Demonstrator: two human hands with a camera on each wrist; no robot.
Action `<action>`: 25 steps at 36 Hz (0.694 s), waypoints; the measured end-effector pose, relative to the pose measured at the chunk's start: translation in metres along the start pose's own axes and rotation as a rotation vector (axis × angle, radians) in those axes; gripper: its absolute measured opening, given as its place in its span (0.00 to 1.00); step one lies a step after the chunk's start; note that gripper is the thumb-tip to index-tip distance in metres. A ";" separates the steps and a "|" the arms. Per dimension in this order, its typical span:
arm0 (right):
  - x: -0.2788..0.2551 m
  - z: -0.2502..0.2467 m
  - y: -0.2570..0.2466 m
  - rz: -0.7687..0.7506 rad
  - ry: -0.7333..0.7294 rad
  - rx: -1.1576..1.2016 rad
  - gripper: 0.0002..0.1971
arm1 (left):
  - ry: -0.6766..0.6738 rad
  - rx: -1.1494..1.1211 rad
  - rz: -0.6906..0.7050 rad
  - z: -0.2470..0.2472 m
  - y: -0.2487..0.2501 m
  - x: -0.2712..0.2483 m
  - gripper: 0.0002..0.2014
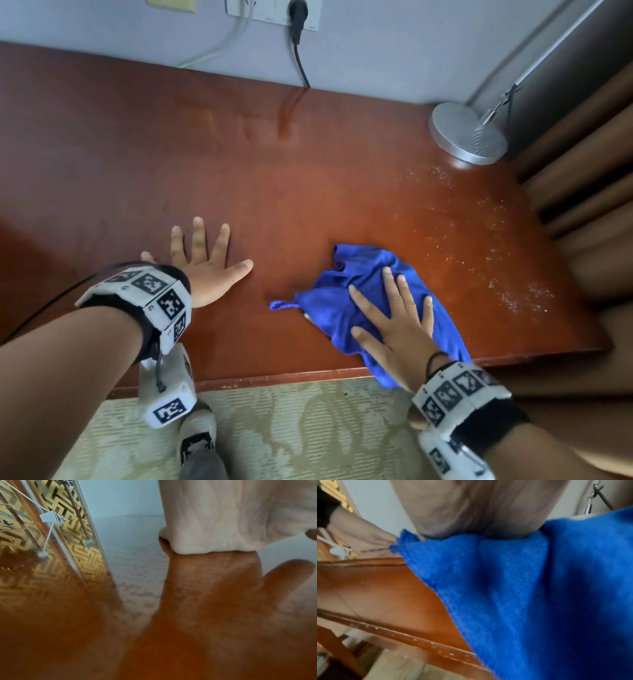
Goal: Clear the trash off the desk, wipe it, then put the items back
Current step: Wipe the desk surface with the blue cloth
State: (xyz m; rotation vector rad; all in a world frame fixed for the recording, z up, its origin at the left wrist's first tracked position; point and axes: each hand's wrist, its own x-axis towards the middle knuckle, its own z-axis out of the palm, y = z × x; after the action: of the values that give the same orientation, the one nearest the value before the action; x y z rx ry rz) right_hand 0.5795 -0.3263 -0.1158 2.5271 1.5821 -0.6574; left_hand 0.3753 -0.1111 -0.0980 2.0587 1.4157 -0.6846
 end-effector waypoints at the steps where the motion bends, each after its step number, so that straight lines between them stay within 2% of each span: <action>1: 0.004 -0.005 0.009 -0.050 -0.039 -0.026 0.28 | -0.005 0.000 0.004 -0.001 0.000 -0.001 0.36; 3: 0.007 -0.013 0.018 -0.116 -0.073 -0.057 0.29 | -0.020 -0.002 0.010 -0.001 0.000 -0.001 0.36; 5: 0.004 -0.017 0.012 -0.095 -0.045 0.015 0.32 | -0.031 -0.001 0.014 -0.002 0.000 -0.001 0.37; 7: -0.002 -0.015 -0.003 0.038 0.064 0.153 0.40 | -0.039 0.009 0.017 -0.003 0.000 0.000 0.37; 9: -0.002 -0.015 -0.020 0.238 0.153 0.278 0.39 | -0.049 0.024 0.022 -0.003 0.000 0.000 0.37; 11: 0.006 -0.013 -0.035 0.389 0.108 0.318 0.36 | -0.053 0.035 0.026 -0.004 0.000 0.000 0.37; 13: 0.018 -0.012 -0.045 0.460 0.002 0.213 0.38 | -0.058 0.033 0.023 -0.005 0.002 -0.001 0.37; 19: 0.031 -0.015 -0.048 0.457 -0.118 0.055 0.57 | -0.055 0.028 0.013 -0.007 0.004 -0.004 0.35; 22: 0.035 -0.022 -0.045 0.422 -0.166 0.045 0.56 | -0.003 0.094 -0.002 -0.021 0.013 -0.004 0.33; 25: 0.045 -0.030 -0.039 0.365 -0.224 0.004 0.55 | 0.113 0.200 0.094 -0.044 0.028 0.008 0.33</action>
State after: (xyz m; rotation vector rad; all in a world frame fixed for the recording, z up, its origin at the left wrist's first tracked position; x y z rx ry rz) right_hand 0.5708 -0.2620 -0.1011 2.5391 1.0140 -0.8538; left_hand 0.4087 -0.0840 -0.0681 2.3359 1.3475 -0.7048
